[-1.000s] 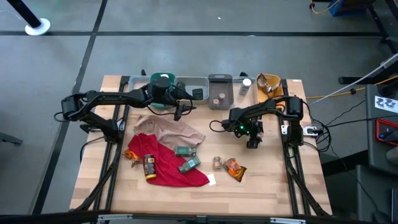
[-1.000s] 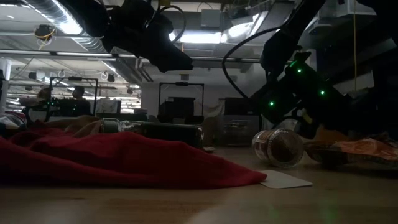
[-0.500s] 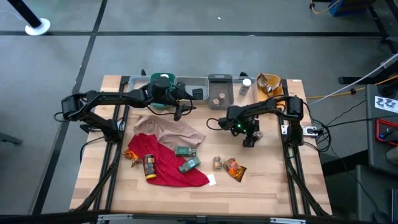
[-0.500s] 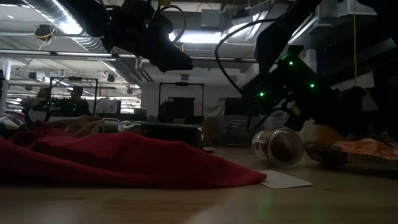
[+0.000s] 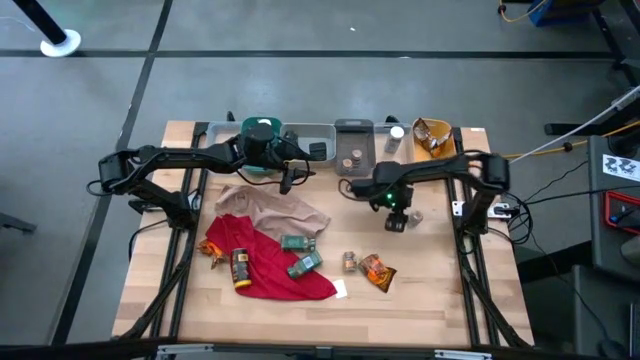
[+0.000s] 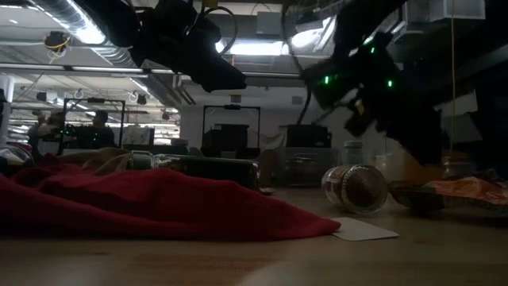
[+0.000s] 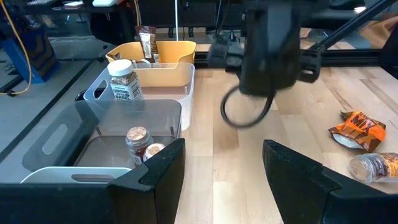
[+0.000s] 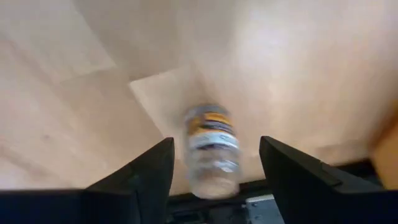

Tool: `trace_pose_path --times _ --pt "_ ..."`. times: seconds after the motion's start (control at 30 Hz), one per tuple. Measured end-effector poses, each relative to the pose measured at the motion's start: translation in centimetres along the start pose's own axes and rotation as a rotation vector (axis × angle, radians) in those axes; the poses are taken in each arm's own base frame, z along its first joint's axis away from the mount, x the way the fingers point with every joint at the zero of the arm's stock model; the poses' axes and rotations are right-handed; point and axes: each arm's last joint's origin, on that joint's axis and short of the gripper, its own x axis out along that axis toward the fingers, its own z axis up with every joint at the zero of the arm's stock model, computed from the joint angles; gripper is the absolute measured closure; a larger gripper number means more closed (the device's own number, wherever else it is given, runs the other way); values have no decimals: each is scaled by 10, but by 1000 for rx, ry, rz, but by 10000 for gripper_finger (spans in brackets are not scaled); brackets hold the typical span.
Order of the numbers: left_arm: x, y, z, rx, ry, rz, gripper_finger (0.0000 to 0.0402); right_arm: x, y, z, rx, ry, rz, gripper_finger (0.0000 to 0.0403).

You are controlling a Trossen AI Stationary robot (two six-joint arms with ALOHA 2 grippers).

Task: Sort spices by type
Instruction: Put the brown seasoning bottle into the black bin

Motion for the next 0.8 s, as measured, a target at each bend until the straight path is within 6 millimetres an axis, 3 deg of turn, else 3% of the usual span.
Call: trace_pose_path --times 0.13,0.33,0.57,0.8 --pt "0 0 0 0 0 0 203 -15 -4 -22 82 -98 -58 166" --pt "-1 2 0 -2 0 7 203 -6 -9 -56 187 -163 -31 166" --pt "-1 3 0 -8 0 10 203 10 -7 -65 184 -268 123 166" --pt "-1 3 0 -22 0 10 203 11 -9 -68 194 -254 56 166"
